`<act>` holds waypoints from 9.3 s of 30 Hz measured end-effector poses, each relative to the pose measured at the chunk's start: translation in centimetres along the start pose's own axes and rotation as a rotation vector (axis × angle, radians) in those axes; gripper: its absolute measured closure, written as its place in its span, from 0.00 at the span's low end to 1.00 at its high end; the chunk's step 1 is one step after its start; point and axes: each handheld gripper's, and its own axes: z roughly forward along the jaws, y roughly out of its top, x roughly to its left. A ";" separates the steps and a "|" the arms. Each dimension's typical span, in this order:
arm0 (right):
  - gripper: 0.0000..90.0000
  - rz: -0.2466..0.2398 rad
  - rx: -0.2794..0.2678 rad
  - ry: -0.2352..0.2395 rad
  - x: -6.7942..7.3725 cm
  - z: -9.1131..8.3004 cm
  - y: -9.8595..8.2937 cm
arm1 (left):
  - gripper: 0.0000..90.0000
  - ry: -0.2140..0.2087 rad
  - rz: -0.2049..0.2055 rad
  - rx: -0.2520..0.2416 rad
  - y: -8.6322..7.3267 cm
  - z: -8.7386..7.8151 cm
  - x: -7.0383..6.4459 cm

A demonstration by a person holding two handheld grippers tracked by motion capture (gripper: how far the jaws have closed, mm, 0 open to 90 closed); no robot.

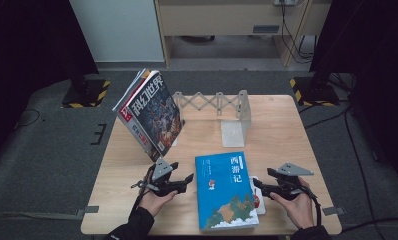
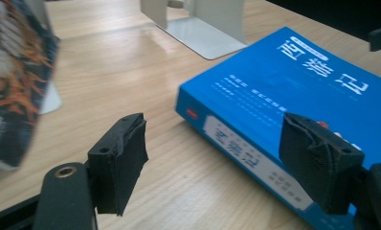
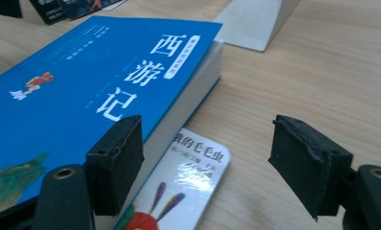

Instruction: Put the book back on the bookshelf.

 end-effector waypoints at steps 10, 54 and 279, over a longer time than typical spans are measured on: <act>0.32 0.018 0.022 0.070 1.1 0.8 -0.2 | 0.24 -0.059 -0.029 0.057 -0.5 1.2 -0.9; 0.28 0.151 0.044 0.205 2.8 3.5 -1.0 | 0.00 -0.224 -0.256 0.122 -1.7 5.0 -2.1; 0.40 0.112 -0.145 0.255 0.5 1.1 0.5 | 0.67 -0.281 -0.236 0.064 9.6 -0.4 -4.5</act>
